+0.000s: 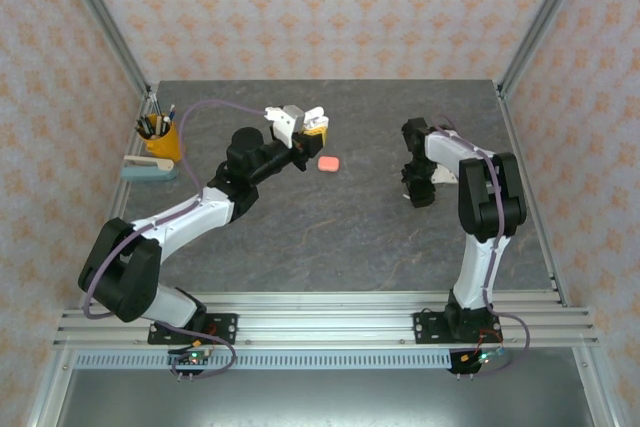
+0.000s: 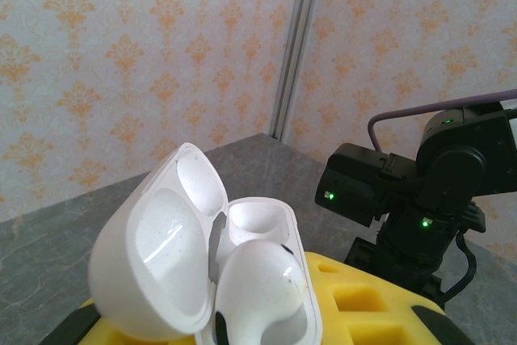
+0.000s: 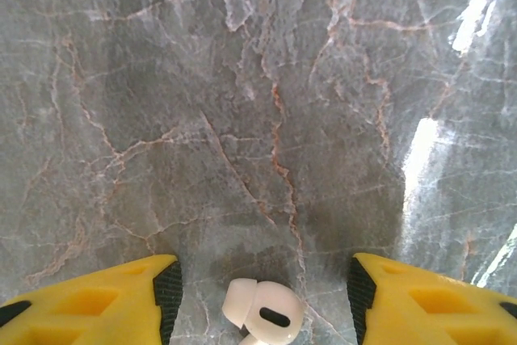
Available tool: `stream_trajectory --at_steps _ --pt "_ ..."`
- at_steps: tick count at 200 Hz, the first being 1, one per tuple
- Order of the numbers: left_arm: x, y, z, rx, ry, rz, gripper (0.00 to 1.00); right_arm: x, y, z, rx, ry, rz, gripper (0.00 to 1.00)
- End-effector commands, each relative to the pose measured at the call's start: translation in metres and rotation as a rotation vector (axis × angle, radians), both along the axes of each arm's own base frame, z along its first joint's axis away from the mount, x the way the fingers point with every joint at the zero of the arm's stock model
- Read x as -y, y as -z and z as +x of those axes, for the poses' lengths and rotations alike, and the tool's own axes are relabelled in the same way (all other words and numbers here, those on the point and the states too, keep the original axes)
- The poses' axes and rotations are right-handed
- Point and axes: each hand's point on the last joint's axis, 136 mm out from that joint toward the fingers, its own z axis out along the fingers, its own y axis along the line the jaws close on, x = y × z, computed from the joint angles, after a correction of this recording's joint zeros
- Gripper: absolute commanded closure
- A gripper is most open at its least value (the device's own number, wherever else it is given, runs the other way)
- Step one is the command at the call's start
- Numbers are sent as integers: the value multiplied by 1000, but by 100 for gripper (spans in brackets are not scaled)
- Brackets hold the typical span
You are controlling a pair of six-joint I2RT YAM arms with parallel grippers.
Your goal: Insert wireless bluetooth earbuds into charging case
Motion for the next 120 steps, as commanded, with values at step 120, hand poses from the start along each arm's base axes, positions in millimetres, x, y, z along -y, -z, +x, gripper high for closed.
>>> stream_trajectory --at_steps 120 --pt "1 -19 3 47 3 -52 100 -2 11 1 -88 -322 -5 70"
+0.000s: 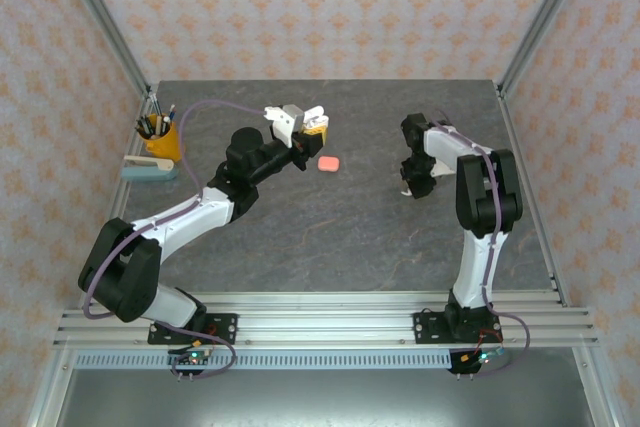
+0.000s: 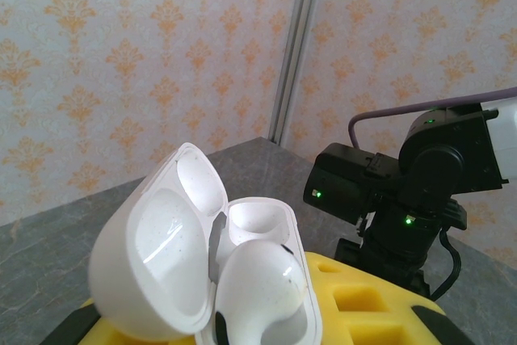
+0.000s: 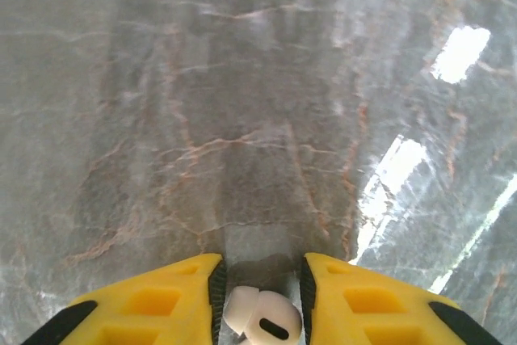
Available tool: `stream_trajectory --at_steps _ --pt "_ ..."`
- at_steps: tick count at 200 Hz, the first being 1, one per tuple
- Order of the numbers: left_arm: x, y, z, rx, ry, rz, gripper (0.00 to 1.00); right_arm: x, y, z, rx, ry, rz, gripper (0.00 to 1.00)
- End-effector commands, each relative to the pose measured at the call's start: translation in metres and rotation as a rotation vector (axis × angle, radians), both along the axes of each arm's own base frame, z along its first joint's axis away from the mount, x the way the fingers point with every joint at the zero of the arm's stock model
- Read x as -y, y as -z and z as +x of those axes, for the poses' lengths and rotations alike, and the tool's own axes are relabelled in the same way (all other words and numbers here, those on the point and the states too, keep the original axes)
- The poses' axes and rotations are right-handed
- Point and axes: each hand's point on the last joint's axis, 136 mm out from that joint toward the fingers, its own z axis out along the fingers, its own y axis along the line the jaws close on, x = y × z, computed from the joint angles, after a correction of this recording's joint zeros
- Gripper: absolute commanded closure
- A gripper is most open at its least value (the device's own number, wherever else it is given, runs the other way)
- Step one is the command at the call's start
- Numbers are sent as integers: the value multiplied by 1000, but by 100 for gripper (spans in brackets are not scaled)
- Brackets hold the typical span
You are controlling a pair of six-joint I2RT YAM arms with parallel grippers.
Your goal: Insert wireless bluetooth earbuds into charging case
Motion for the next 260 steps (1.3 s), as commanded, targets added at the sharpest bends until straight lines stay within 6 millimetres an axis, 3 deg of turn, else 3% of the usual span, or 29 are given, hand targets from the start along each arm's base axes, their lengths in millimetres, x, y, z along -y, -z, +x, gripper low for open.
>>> stream_trajectory --at_steps 1,62,95,117,135,158,208,260 --pt "1 -17 3 45 3 -43 100 -1 11 -13 -85 -141 -9 70" --pt "-2 -23 -1 49 1 -49 100 -21 5 2 -137 -572 4 71" --pt "-3 -25 -3 46 -1 -57 100 -19 -4 9 -189 -744 -71 71" --pt "-4 -26 -5 46 -1 -57 100 -12 -23 16 -135 -710 -138 65" --pt "-5 -28 -5 51 -3 -57 100 -10 -43 20 -44 -601 -155 55" --pt "-5 -29 -6 50 -1 -56 100 -16 -56 22 51 -475 -114 49" --pt "-5 -31 -6 49 -1 -59 100 -39 -30 31 43 -476 -1 49" --pt "-6 -33 -6 53 -10 -63 100 -39 -7 31 -12 -486 0 50"
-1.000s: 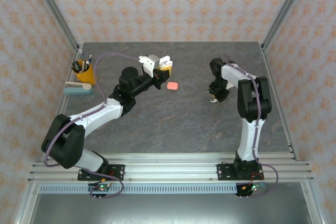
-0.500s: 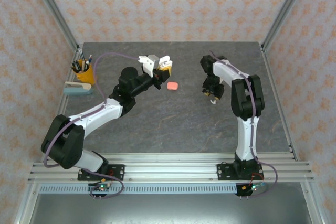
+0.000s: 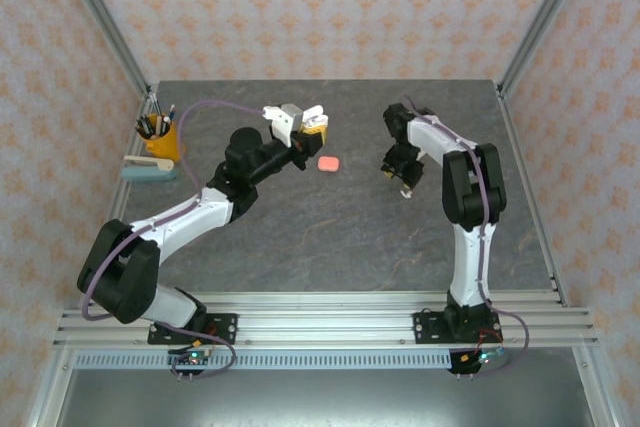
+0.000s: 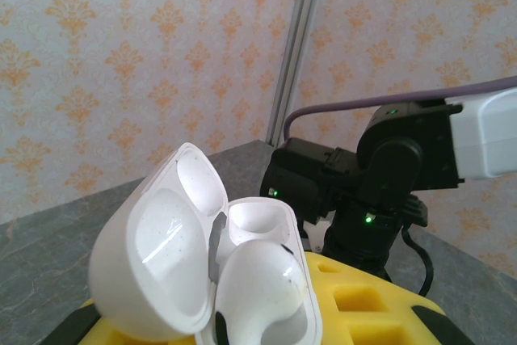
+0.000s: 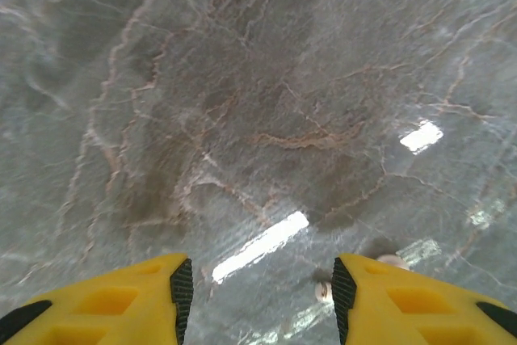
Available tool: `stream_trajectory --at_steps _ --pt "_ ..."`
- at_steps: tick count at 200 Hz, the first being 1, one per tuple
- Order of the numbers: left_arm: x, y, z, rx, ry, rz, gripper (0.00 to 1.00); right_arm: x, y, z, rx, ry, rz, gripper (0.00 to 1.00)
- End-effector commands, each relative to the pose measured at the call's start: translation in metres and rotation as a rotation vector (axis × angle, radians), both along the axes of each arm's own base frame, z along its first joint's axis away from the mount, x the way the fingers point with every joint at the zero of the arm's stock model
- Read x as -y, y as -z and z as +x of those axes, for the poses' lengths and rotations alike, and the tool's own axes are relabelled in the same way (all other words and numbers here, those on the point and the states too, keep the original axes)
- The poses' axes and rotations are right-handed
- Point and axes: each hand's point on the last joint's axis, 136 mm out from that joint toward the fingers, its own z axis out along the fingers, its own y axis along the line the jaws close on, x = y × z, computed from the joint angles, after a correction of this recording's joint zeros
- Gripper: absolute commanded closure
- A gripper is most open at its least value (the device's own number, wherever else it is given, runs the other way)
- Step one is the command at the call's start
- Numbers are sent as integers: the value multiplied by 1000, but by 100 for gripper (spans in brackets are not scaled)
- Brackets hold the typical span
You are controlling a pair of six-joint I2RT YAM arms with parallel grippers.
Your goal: Insert wireless bluetooth earbuds into charging case
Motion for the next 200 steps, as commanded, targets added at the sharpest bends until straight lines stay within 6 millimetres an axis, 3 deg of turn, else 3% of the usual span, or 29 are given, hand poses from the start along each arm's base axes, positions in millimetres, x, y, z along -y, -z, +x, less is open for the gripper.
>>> stream_trajectory --at_steps 1,80,158,179,200 --pt "-5 -29 -4 59 -10 -46 100 -1 2 6 1 14 0 50" --pt "-6 -33 -4 63 -15 -53 100 -18 13 -27 -82 -106 48 51" --pt "-11 -42 -11 75 -25 -71 100 -27 29 -115 -174 -213 60 52" --pt "-13 -45 -14 77 -24 -75 100 -23 22 -131 -171 -226 63 52" --pt "-14 -48 -17 81 -24 -76 100 -24 0 -128 -109 -256 87 53"
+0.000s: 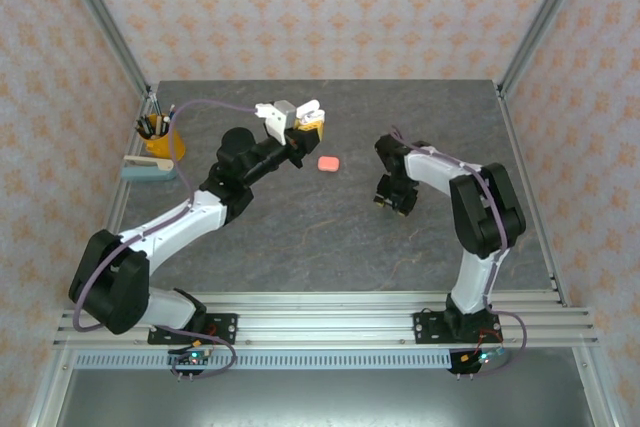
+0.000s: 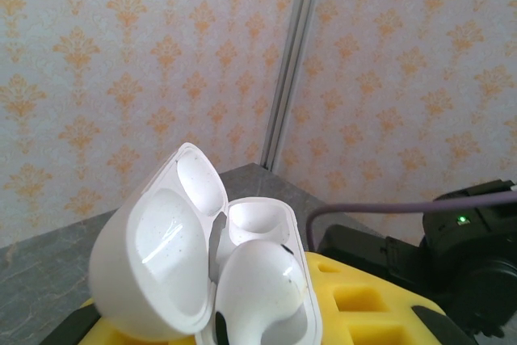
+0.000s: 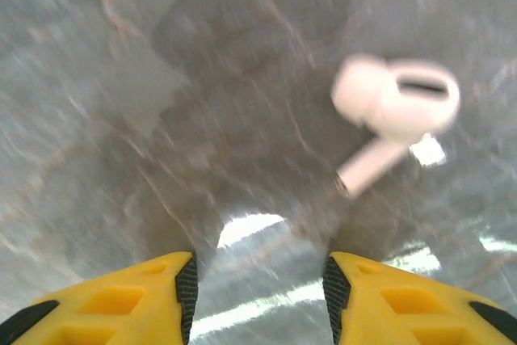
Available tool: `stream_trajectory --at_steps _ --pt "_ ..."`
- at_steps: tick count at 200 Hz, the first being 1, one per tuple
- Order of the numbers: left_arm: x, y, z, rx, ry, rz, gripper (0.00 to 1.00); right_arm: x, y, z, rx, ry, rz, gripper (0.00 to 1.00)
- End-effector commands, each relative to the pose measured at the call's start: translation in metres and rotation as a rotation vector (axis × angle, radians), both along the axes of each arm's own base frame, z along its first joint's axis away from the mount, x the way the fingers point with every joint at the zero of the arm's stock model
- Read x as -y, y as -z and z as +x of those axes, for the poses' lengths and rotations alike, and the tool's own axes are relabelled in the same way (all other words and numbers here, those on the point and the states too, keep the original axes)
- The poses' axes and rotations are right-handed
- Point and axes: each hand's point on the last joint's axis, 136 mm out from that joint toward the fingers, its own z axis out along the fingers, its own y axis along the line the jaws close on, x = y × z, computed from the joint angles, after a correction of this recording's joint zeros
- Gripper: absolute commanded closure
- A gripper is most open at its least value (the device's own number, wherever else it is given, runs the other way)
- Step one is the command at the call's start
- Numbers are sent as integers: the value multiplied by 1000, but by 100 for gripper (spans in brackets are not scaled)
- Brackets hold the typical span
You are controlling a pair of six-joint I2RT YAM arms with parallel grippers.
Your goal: Insert wireless bluetooth earbuds into charging case
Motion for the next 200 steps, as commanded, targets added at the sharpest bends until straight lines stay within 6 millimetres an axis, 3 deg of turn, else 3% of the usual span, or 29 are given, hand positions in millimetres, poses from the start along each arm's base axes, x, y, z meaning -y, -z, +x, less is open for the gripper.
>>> stream_trajectory --at_steps 1,29,52,67,95,124,200 --pt "-7 -20 -6 40 -21 -31 100 4 -12 -42 -112 -43 10 53" --pt "-8 -22 -8 45 -22 -23 100 6 -64 -16 56 12 36 50" --pt "-9 -21 -6 46 -32 -18 100 40 -93 3 112 162 -111 45" --pt "-9 -19 -4 42 -38 -14 100 58 -100 13 129 283 -181 40" --pt "-7 -16 1 37 -39 -8 100 63 -90 32 120 411 -173 36" --pt "-4 -16 4 38 -35 -4 100 45 -65 53 40 288 -135 38" --pt "-2 -9 6 29 -30 2 100 50 -30 40 -52 182 -181 39"
